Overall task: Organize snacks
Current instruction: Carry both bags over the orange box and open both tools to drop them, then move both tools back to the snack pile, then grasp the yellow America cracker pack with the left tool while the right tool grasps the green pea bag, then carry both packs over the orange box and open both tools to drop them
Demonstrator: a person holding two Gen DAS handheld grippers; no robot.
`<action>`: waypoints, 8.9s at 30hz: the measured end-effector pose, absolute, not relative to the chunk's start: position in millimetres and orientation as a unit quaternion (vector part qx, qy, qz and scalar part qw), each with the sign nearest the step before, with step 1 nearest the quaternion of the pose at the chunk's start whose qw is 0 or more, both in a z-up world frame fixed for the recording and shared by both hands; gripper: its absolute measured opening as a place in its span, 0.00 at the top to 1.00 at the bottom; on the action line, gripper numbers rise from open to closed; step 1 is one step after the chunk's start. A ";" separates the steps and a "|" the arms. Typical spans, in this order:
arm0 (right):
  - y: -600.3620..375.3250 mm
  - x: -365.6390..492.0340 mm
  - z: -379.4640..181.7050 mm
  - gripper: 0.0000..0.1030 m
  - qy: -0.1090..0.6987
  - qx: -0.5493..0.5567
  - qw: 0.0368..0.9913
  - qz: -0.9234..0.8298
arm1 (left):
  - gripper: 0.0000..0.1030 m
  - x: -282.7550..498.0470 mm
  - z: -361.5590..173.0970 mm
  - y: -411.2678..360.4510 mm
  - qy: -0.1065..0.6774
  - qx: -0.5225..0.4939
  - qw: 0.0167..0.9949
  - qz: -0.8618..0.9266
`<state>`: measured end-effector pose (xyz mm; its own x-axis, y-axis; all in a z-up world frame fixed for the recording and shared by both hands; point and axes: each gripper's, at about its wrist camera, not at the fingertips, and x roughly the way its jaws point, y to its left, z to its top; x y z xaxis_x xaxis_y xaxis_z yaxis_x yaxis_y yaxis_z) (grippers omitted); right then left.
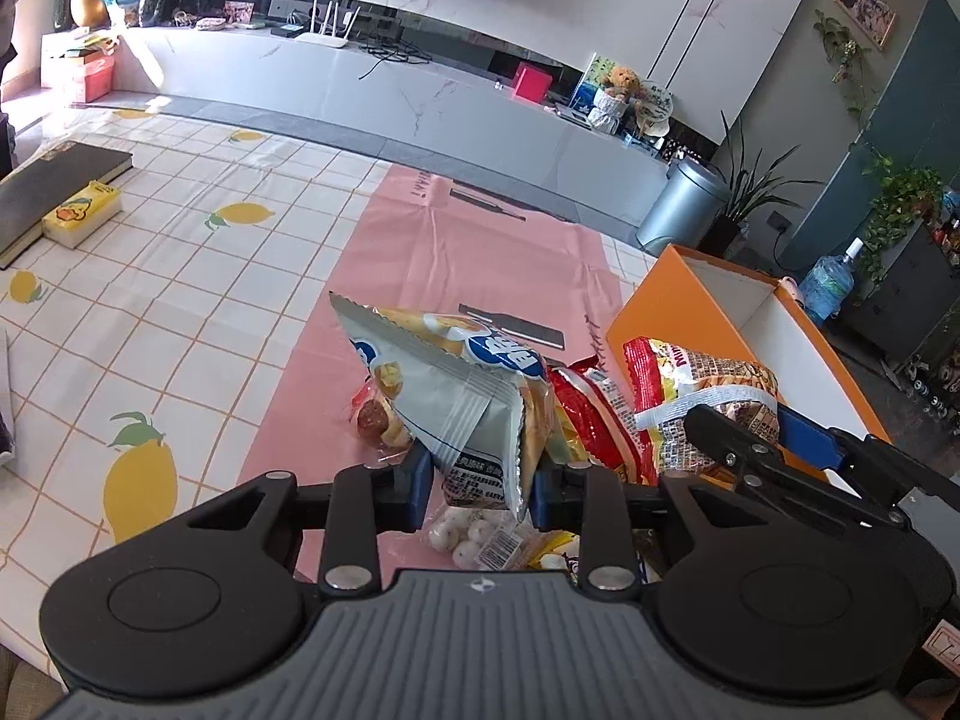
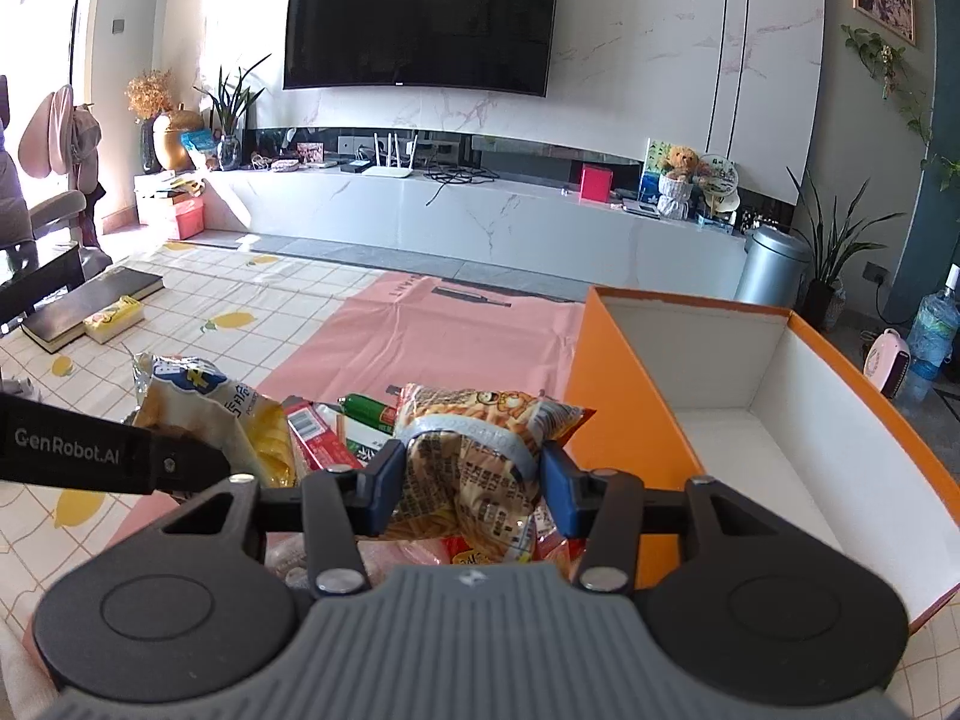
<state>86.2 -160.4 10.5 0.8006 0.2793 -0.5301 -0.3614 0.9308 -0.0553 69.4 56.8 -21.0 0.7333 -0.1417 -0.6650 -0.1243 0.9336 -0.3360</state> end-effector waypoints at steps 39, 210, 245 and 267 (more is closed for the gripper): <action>-369.2 215.1 12.6 0.55 0.528 -0.162 0.811 0.193 | 0.67 193.6 2.8 -185.3 0.513 0.097 0.802 -0.290; -205.5 76.8 -40.7 0.53 0.430 0.034 0.889 0.153 | 0.19 61.1 -92.0 -46.1 0.498 -0.028 0.866 -0.024; -192.5 88.9 -60.1 0.65 0.452 0.049 0.870 0.190 | 0.39 46.6 -81.1 -29.3 0.486 -0.035 0.872 -0.044; -246.8 38.9 51.3 0.66 0.340 0.057 0.924 0.166 | 0.39 15.3 21.0 -54.2 0.374 -0.025 0.924 -0.077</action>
